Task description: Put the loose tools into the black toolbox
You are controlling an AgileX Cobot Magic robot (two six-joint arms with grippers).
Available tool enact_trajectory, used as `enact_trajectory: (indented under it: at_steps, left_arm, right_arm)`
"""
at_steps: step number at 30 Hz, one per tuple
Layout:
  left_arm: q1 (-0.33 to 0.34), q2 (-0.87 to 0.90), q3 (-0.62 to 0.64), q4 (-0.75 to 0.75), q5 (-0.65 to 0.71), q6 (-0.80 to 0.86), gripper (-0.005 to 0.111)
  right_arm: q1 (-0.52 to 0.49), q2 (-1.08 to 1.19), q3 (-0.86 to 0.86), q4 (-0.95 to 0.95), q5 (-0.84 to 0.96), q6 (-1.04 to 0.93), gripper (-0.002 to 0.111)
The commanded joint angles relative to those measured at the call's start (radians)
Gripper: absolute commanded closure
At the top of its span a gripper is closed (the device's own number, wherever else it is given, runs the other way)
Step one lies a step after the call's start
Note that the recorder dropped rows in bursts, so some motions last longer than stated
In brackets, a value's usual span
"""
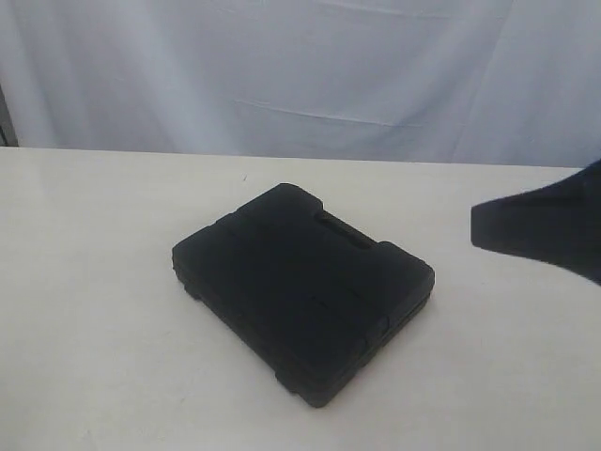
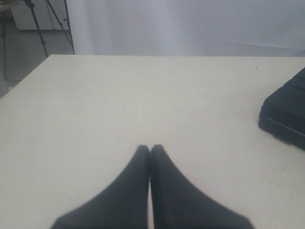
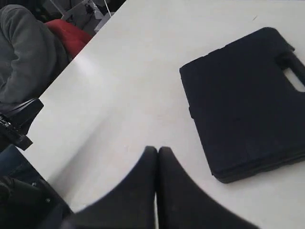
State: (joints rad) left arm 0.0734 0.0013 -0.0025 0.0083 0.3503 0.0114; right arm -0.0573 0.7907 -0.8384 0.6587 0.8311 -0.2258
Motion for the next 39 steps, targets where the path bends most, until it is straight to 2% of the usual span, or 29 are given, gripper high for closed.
enact_trajectory:
  at_steps: [1,10,16,19,22,25,27,30,32,35,39]
  left_arm:
    - [-0.005,-0.001,0.003,-0.008,-0.008,-0.004,0.107]
    - [-0.005,-0.001,0.003,-0.008,-0.008,-0.004,0.107]
    - [-0.005,-0.001,0.003,-0.008,-0.008,-0.004,0.107]
    - [-0.005,-0.001,0.003,-0.008,-0.008,-0.004,0.107]
    - [-0.005,-0.001,0.003,-0.008,-0.008,-0.004,0.107]
    - [-0.005,-0.001,0.003,-0.008,-0.008,-0.004,0.107]
    - [-0.005,-0.001,0.003,-0.008,-0.008,-0.004,0.107]
    - [-0.005,-0.001,0.003,-0.008,-0.008,-0.004,0.107]
    - [-0.005,-0.001,0.003,-0.008,-0.008,-0.004,0.107]
    - [-0.005,-0.001,0.003,-0.008,-0.008,-0.004,0.107]
    - [-0.005,-0.001,0.003,-0.008,-0.008,-0.004,0.107]
  right_arm:
    - [0.002,-0.022,0.04,-0.001,-0.041,0.006,0.109]
    - [0.002,-0.046,0.062,-0.043,-0.226,-0.011,0.109]
    - [-0.003,-0.213,0.242,-0.07,-0.47,-0.036,0.109]
    - [-0.049,-0.308,0.343,-0.091,-0.513,-0.034,0.109]
    - [-0.112,-0.379,0.424,-0.188,-0.514,-0.015,0.109]
    - [-0.139,-0.431,0.509,-0.393,-0.555,0.087,0.109]
    - [-0.139,-0.454,0.58,-0.529,-0.622,0.18,0.109]
    - [-0.139,-0.473,0.684,-0.635,-0.741,0.253,0.109]
    - [-0.139,-0.485,0.738,-0.645,-0.807,0.256,0.109]
    - [-0.141,-0.504,0.789,-0.645,-0.814,0.256,0.109]
    - [-0.21,-0.511,0.831,-0.641,-0.811,0.254,0.109]
